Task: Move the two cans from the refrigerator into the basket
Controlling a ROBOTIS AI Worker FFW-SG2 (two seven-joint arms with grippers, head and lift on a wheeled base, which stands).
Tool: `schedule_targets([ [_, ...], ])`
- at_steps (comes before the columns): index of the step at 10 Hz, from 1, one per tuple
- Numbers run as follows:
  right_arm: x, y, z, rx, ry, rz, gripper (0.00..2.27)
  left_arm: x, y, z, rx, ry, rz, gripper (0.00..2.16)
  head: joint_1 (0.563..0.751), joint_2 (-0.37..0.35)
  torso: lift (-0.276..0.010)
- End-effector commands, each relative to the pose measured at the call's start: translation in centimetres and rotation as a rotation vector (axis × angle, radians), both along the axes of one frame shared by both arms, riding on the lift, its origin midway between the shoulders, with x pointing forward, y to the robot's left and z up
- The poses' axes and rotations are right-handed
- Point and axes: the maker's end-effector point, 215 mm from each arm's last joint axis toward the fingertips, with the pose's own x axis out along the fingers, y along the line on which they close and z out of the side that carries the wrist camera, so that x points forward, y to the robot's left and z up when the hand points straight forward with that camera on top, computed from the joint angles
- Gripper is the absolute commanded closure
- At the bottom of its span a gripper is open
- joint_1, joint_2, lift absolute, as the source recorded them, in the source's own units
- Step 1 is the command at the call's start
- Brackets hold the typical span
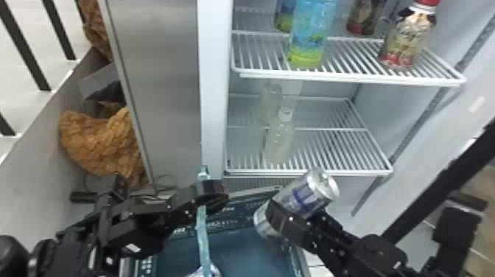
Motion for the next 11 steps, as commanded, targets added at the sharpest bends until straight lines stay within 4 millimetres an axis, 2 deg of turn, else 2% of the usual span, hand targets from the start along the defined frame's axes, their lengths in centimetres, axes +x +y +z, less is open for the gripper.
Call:
schedule_targets([
  [1,-0.1,0.7,-1.9,0.012,0.043,0.032,1.15,0.0,0.0,0.0,-0.001,0.0,-0.001,1.2,0.695,-0.115,-0.218],
  [2,0.1,1.2,-3.4,0.033,0.075,0.07,0.97,0.0,0.0,0.1,-0.003,0.0,-0.001,1.2,0.695,-0.104,-0.218],
  [3,0.2,1.4,-3.8,0.037,0.083,0.084,0.61,-0.1,0.0,0.0,-0.004,0.002,0.0,1.2,0.695,-0.094,-0.218],
  [4,0.4,1.1,-3.6,0.034,0.072,0.077,0.32,-0.1,0.0,0.1,-0.006,0.002,0.0,1.2,0.695,-0.088,-0.218],
  [5,0.7,0.2,-3.4,0.028,0.061,0.058,0.15,-0.1,0.0,0.1,-0.006,0.002,0.0,1.2,0.695,-0.089,-0.218],
  [7,1.5,-1.7,-2.7,0.014,0.022,0.009,0.11,-0.2,-0.1,0.0,-0.008,0.004,-0.002,1.2,0.695,-0.106,-0.218],
  [8,2.1,-3.4,-2.0,0.009,-0.017,-0.034,0.11,-0.2,-0.1,0.0,-0.008,0.007,-0.002,1.2,0.695,-0.122,-0.218],
  [9,2.3,-5.5,-1.9,-0.021,-0.044,-0.082,0.11,-0.4,-0.1,-0.2,-0.016,0.015,0.001,1.2,0.695,-0.145,-0.218],
  [11,2.7,-10.2,-0.3,-0.068,-0.151,-0.191,0.11,-0.7,0.0,-0.5,-0.019,0.027,0.006,1.2,0.695,-0.193,-0.218],
])
